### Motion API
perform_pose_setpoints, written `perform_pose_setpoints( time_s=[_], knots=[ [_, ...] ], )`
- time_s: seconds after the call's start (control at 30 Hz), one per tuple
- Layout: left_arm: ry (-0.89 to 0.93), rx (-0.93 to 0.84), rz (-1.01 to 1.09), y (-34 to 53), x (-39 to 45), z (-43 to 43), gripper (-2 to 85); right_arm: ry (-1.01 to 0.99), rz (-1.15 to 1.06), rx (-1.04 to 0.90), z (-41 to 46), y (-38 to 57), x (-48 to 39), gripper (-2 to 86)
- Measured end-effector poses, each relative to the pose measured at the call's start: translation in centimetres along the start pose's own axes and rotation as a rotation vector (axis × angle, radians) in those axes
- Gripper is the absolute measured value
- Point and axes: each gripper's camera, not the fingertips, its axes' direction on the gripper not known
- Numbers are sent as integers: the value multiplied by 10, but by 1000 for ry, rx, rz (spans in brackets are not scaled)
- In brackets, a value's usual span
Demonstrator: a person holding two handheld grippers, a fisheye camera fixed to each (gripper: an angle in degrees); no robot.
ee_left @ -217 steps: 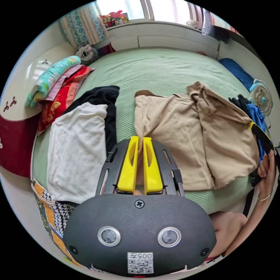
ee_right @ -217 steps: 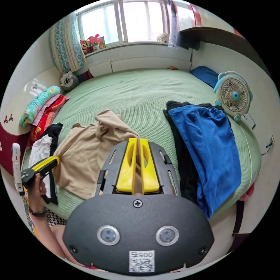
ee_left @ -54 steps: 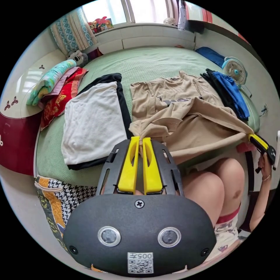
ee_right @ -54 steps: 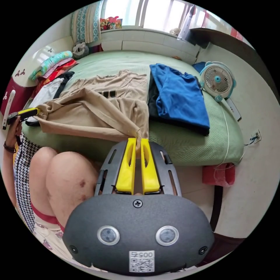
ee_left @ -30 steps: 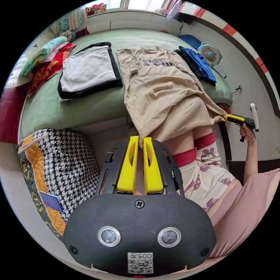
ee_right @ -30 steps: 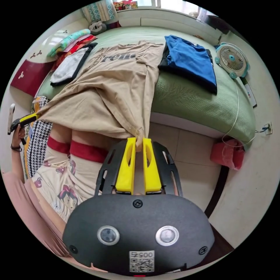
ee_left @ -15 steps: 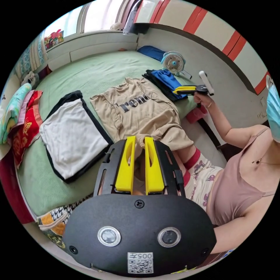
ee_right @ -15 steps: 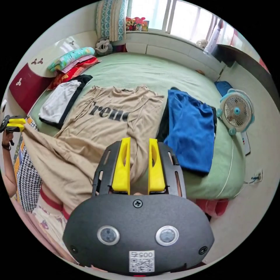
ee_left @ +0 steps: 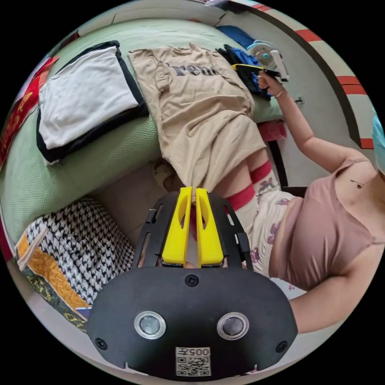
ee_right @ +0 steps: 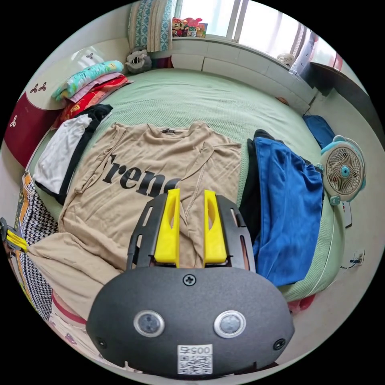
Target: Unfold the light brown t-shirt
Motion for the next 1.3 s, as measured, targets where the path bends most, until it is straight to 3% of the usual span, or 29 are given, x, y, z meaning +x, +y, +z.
perform_pose_setpoints(
  time_s=[0.2, 0.4, 0.53, 0.63, 0.8, 0.97, 1.17, 1.3],
  knots=[
    [27, 118, 33, 53, 17, 6, 42, 3, 0, 24, -27, 19, -11, 88],
    [-138, 192, -74, 82, 27, 9, 40, 8, -47, 29, -47, 38, -25, 92],
    [-293, 331, -94, 55, 39, -3, 59, -1, -65, 23, -50, 43, -32, 98],
    [-263, 375, -44, 8, 49, 6, 70, -86, -86, -1, -48, 49, -40, 108],
    [-225, 300, 55, -63, 71, 54, 101, -193, -212, -86, -35, 84, -71, 121],
    [-232, 196, 70, -104, 87, 100, 106, -249, -188, -190, -8, 101, -70, 119],
    [-297, 161, 36, -114, 106, 110, 20, -261, -115, -185, 7, 96, -65, 94],
    [-320, 191, 50, -113, 124, 99, 6, -245, -88, -176, 14, 92, -67, 57]
  ],
)
